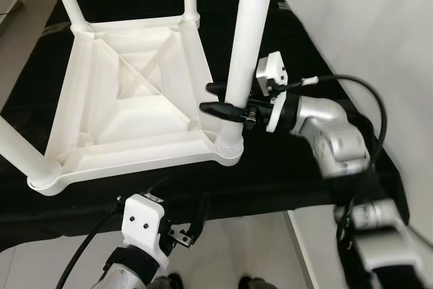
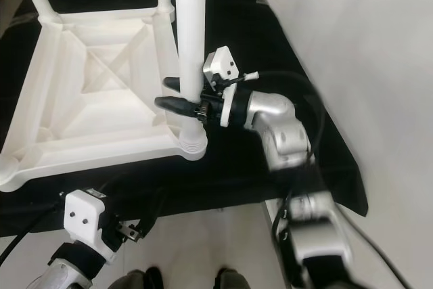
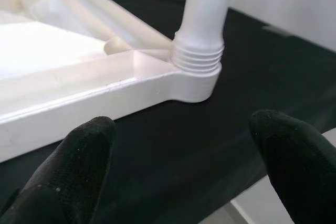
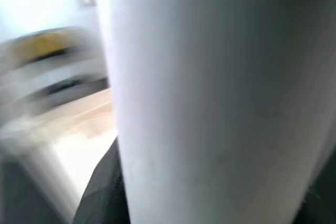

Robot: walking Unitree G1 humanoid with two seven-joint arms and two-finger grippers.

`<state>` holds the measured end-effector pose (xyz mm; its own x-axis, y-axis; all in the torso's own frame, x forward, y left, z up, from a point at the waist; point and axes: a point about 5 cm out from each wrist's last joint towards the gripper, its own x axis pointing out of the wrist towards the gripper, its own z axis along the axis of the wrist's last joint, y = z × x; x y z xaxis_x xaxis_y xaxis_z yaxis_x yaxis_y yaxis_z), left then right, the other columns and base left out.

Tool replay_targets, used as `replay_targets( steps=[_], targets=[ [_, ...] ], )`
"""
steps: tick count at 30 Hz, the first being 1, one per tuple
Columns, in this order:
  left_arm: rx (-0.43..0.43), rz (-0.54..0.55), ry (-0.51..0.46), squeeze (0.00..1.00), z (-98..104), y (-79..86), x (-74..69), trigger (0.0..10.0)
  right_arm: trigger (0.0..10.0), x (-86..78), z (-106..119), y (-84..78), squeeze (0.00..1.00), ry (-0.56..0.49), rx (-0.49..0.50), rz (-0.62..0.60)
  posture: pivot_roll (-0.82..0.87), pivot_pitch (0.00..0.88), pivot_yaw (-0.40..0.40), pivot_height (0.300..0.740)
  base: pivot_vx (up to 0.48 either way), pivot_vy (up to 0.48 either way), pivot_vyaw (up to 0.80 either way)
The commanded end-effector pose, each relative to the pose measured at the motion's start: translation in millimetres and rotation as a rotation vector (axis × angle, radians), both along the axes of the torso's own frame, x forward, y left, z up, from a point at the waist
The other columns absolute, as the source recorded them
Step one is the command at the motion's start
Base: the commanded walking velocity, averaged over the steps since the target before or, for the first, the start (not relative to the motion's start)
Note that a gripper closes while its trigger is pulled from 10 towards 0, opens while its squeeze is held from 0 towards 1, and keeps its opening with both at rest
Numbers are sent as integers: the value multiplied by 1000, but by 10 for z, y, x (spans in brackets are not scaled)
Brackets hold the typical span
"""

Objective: Building children table

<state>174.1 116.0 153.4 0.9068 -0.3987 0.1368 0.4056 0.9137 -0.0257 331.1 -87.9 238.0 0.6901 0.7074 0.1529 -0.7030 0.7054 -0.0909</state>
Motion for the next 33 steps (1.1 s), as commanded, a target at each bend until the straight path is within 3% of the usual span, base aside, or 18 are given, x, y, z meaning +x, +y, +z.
replay_targets(
  steps=[1, 2, 4, 10, 11, 14, 15, 16, 17, 22, 27, 28, 33],
  targets=[
    [-8, -4, 20, 0, -37, 7, -15, 10000, 0, -55, -420, -176, 0, 244, 5, -323, -104, 208, -35, 740, 0, 0, 0],
    [-8, -5, 19, 0, -37, 9, 0, 10000, 0, -208, -545, -74, 0, 239, -15, -351, -105, 209, -21, 740, 0, 0, 0],
    [-7, -5, 18, 0, -37, 9, 4, 10000, 0, -227, -552, -41, 0, 213, -34, -341, -105, 209, -21, 740, 0, 0, 0],
    [-10, -13, 20, 0, -53, 12, 38, 10000, 0, -94, -472, 105, 0, 225, -40, -280, -103, 187, -22, 740, 0, 0, 0],
    [-10, -9, 18, 0, -52, 15, 40, 10000, 2667, -72, -442, 114, 0, 218, -31, -249, -101, 185, -24, 740, 0, 0, 0],
    [-10, -5, 15, 0, -50, 20, 42, 10000, 2667, -88, -401, 139, 0, 219, -16, -243, -101, 185, -24, 740, 0, 0, 0],
    [-11, 0, 13, 0, -48, 25, 50, 10000, 10000, -73, -258, 180, 0, 157, 2, -116, -99, 184, -24, 740, 0, 0, 0],
    [-11, 0, 13, 0, -48, 25, 50, 10000, 10000, -73, -258, 180, 0, 157, 2, -116, -99, 184, -24, 740, 0, 0, 0],
    [-11, 0, 13, 0, -49, 25, 53, 10000, 10000, -45, -168, 185, 1000, 122, -3, -2, -98, 180, -24, 740, 0, 0, 0],
    [-12, -3, 14, 0, -56, 18, 57, 10000, 10000, 46, 56, 99, 1000, 37, -55, 233, -91, 178, -30, 740, 0, 0, 0],
    [-13, -1, 14, 0, -58, 12, 59, 10000, 10000, 131, 201, -17, 1000, -10, -92, 372, -82, 178, -36, 740, 0, 0, 0],
    [-14, 0, 13, 0, -59, 10, 57, 10000, 10000, 141, 234, -42, 0, -17, -98, 439, -80, 179, -36, 740, 0, 0, 0],
    [-14, 3, 13, 0, -61, 8, 53, 10000, 10000, 177, 294, -81, 0, -23, -123, 590, -76, 179, -36, 740, 0, 0, 0]
  ],
)
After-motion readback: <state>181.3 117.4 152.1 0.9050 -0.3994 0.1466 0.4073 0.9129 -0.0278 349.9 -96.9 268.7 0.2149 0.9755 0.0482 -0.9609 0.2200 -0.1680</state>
